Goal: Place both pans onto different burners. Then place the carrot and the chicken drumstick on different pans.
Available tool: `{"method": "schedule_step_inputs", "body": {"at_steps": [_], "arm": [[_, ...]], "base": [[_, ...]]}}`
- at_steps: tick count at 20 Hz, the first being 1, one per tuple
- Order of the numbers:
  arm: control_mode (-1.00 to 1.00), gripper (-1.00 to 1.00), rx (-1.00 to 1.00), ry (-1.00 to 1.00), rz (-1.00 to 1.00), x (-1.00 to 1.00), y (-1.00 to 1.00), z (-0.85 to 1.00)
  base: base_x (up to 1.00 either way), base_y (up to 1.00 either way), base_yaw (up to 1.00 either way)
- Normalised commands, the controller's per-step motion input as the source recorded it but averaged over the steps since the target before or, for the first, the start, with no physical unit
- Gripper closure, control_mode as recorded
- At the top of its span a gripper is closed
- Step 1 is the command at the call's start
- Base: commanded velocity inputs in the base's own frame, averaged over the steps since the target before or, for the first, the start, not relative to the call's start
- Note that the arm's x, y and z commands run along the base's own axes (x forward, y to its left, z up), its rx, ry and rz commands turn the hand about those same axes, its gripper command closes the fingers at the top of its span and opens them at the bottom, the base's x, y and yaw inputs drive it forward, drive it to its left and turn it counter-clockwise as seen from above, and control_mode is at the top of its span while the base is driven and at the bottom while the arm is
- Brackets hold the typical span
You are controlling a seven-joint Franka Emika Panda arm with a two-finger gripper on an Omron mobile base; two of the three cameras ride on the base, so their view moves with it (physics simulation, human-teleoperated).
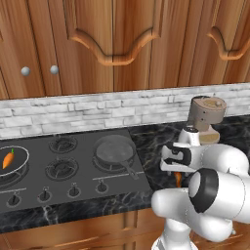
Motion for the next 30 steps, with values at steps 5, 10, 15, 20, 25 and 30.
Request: {"method": "schedule_step_inputs", "body": {"at_steps": [5, 10, 15, 20, 25, 30], "arm": [[-1.00, 1.00, 0.00, 0.00, 0.03, -0.05, 0.13, -0.12], [-1.00, 1.00, 0.00, -0.01, 0.01, 0.00, 0.02, 0.00], [-1.00, 1.00, 0.00, 0.00, 0.00, 0.00, 0.00, 0.01], [-1.00, 1.00, 0.00, -0.01, 0.02, 0.00, 0.00, 0.74], [-1.00, 1.00, 0.00, 0.00, 0.01, 0.00, 0.07, 1.00], [-1.00, 1.00, 0.00, 0.00, 0.14, 0.07, 0.49, 0.55]], "base": [[0.00, 0.00, 0.00], [0.00, 0.00, 0.00], [0.00, 0.00, 0.00], [0.00, 0.00, 0.00], [0.00, 0.00, 0.00], [0.00, 0.00, 0.00]]}}
